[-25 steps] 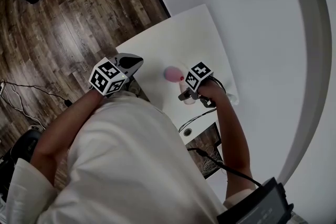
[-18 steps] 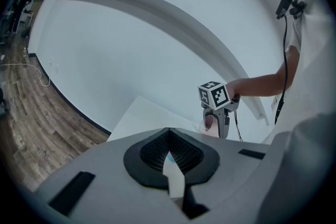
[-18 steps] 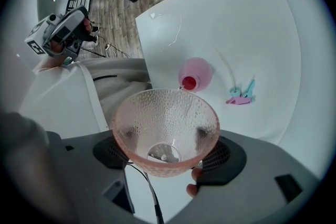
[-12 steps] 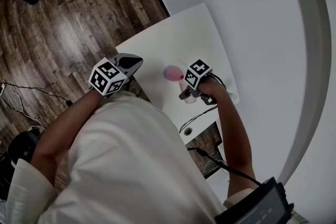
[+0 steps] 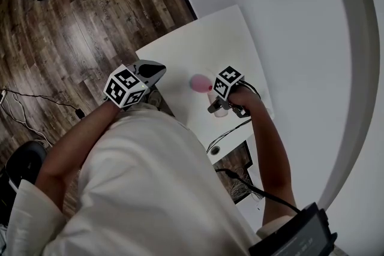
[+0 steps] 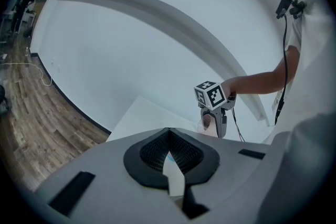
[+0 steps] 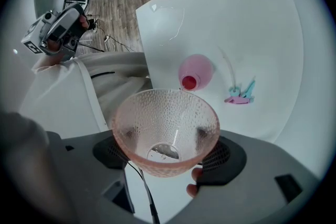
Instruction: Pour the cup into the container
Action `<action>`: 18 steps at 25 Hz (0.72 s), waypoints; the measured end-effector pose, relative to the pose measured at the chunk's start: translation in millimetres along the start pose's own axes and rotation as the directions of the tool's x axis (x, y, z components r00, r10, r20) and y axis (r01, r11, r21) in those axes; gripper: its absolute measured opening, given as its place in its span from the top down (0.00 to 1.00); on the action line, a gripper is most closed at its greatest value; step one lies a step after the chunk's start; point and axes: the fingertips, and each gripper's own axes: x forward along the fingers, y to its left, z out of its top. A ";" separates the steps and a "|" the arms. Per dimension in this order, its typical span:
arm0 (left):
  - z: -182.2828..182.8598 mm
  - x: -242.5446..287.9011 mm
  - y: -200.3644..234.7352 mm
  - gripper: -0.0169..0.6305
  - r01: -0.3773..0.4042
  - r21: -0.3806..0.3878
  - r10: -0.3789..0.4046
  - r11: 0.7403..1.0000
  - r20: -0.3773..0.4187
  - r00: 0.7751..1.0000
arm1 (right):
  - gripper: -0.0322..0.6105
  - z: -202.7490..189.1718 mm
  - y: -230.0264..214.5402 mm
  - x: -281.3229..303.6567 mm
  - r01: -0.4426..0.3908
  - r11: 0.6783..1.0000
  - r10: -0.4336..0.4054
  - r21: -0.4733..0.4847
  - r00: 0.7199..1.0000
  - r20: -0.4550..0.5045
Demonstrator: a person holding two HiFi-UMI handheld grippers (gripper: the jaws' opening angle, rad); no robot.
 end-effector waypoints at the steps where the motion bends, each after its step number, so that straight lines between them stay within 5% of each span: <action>1: -0.6 1.3 0.6 0.96 -0.001 -0.001 0.001 1.000 0.000 1.000 | 0.36 0.8 -2.1 0.6 0.000 1.000 0.000 -0.001 1.000 -0.002; 18: -17.0 -7.2 -5.9 0.96 -0.007 0.001 0.007 1.000 0.005 1.000 | 0.36 1.1 -4.5 9.7 0.027 1.000 -0.028 -0.015 0.999 -0.041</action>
